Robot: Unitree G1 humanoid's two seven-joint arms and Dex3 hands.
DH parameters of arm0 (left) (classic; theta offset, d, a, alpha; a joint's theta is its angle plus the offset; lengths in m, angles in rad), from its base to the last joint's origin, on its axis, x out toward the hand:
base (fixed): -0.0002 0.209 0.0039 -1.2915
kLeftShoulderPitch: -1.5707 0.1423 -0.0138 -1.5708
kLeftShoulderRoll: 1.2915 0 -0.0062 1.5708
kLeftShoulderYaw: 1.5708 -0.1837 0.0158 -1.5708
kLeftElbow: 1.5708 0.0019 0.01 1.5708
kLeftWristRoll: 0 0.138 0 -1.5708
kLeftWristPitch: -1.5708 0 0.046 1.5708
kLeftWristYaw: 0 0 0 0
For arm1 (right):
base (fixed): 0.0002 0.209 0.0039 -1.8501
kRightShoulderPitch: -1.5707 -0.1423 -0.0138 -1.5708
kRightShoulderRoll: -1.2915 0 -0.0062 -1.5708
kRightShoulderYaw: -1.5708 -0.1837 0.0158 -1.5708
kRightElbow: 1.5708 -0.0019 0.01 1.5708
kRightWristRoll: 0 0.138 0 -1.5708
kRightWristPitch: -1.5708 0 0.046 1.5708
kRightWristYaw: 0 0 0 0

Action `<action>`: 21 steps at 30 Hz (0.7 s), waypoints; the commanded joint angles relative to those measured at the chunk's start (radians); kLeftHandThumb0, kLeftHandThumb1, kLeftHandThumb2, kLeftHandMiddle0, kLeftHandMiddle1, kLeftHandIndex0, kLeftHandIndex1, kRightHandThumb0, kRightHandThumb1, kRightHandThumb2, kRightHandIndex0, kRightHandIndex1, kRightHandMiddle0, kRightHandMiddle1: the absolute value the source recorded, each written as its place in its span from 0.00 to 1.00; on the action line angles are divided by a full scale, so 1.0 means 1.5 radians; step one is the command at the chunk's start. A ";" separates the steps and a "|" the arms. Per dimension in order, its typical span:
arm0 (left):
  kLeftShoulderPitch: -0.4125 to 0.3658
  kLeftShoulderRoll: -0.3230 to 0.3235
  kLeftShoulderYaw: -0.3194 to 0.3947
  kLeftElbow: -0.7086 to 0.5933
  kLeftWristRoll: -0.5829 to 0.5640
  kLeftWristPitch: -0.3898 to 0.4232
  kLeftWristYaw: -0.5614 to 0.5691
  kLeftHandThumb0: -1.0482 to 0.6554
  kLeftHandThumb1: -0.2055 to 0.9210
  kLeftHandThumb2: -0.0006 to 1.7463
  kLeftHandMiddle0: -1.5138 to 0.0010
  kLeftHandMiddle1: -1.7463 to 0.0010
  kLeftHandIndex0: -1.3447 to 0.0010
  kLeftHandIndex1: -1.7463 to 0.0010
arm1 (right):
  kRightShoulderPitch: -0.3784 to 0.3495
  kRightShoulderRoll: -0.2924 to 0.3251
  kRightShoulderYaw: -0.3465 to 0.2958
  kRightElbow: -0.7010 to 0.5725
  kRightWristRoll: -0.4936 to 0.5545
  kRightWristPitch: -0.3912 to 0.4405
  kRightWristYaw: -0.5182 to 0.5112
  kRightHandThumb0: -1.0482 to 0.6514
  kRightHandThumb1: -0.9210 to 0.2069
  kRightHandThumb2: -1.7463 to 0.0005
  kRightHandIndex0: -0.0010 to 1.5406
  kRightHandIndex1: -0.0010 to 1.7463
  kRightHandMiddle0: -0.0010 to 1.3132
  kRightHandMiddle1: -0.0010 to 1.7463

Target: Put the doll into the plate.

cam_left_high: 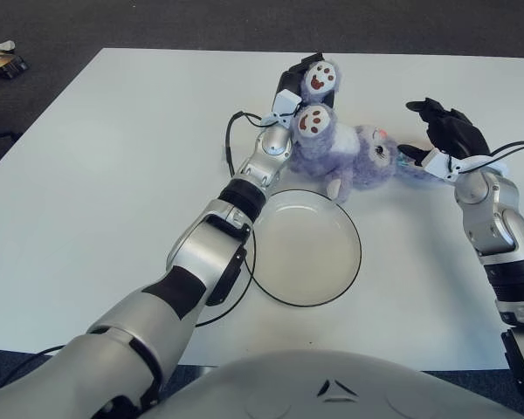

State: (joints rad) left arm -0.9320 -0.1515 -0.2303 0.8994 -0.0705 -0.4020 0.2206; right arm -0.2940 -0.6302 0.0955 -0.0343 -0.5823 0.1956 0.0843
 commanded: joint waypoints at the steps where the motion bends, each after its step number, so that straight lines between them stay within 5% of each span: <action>1: -0.006 -0.105 0.016 0.009 -0.001 -0.002 -0.004 0.92 0.33 0.86 0.52 0.00 0.26 0.00 | 0.016 0.003 -0.023 -0.008 -0.009 -0.033 -0.044 0.00 0.00 0.75 0.00 0.07 0.00 0.23; 12: -0.011 -0.105 0.033 0.015 -0.003 -0.008 -0.012 0.93 0.33 0.86 0.52 0.00 0.25 0.00 | 0.035 0.003 -0.036 0.000 -0.003 -0.096 -0.093 0.00 0.00 0.75 0.00 0.03 0.00 0.17; 21: -0.019 -0.104 0.036 0.022 0.004 -0.004 -0.004 0.93 0.32 0.86 0.51 0.00 0.25 0.00 | 0.056 0.001 -0.042 -0.025 0.026 -0.122 -0.061 0.00 0.00 0.74 0.00 0.01 0.00 0.12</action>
State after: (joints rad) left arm -0.9326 -0.1515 -0.1922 0.9170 -0.0698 -0.4037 0.2061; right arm -0.2350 -0.6287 0.0530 -0.0435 -0.5652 0.0369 -0.0281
